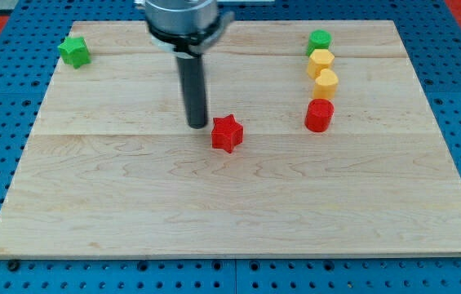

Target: Move the red blocks vertically below the heart

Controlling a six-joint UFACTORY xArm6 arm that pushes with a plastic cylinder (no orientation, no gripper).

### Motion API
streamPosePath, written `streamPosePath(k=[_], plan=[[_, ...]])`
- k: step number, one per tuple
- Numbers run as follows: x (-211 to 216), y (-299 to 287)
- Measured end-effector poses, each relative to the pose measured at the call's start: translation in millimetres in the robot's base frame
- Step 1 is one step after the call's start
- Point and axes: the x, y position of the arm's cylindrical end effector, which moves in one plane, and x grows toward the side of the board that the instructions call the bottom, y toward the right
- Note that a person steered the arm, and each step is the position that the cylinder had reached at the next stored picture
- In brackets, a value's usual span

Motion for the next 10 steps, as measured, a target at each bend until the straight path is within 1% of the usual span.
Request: streamPosePath(k=[1,2,3,4,5,6,7,8,9,10], plan=[[17.0,44.1],[17.8,22.6],[43.2,-4.6],[60.7,45.4],[31.7,75.7],[29.1,74.5],[29.1,104.9],[27.3,119.0],[2.0,119.2],[1.7,122.2]])
